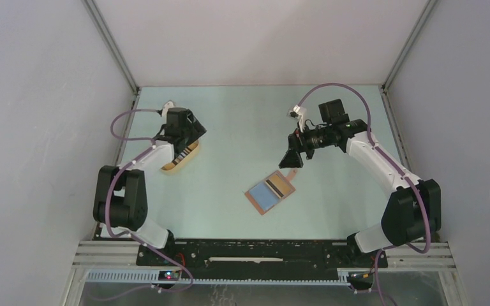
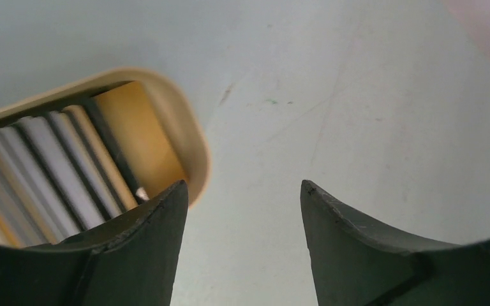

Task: Put the credit cards into the card holder
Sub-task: Pick up the credit card from the storage box.

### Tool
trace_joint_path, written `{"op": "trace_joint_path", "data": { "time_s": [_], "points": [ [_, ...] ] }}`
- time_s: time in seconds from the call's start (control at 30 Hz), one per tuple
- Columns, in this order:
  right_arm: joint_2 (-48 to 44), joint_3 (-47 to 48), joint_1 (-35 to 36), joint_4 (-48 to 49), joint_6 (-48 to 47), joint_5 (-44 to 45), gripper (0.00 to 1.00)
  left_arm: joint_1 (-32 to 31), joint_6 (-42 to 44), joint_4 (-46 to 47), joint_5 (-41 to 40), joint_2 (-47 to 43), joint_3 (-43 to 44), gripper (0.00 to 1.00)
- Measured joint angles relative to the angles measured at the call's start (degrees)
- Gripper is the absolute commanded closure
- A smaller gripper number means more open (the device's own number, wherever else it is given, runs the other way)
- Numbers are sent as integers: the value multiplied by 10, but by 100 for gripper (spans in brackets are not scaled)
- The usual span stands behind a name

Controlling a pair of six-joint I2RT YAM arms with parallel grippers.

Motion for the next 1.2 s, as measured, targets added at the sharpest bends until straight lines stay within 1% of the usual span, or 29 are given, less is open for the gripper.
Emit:
{"op": "trace_joint_path", "data": {
  "time_s": [0.13,0.27,0.33,0.43,0.57,0.63,0.73,1.0,1.2],
  "points": [
    [1,0,-1,0,0,-2,7,-2,-3,-43,-53,-9,0,31],
    [1,0,-2,0,-1,-3,7,-3,-21,-88,-130,-32,4,32],
    [1,0,-2,0,-1,-3,8,-4,-32,-119,-160,-33,23,36],
    [2,0,-2,0,-2,-5,8,-4,-44,-163,-181,-13,71,42],
    [3,0,-2,-1,-3,-4,8,-5,-49,-199,-180,44,142,49],
    [3,0,-2,-2,-3,-4,8,-7,-50,-209,-176,76,163,55],
    [3,0,-2,-3,-4,-4,8,-11,-50,-222,-166,111,172,58],
    [3,0,-2,-8,-10,-4,8,-16,-50,-252,-150,155,181,76],
    [3,0,-2,-11,-12,-4,8,-16,-50,-253,-141,165,199,81]
  ]
}}
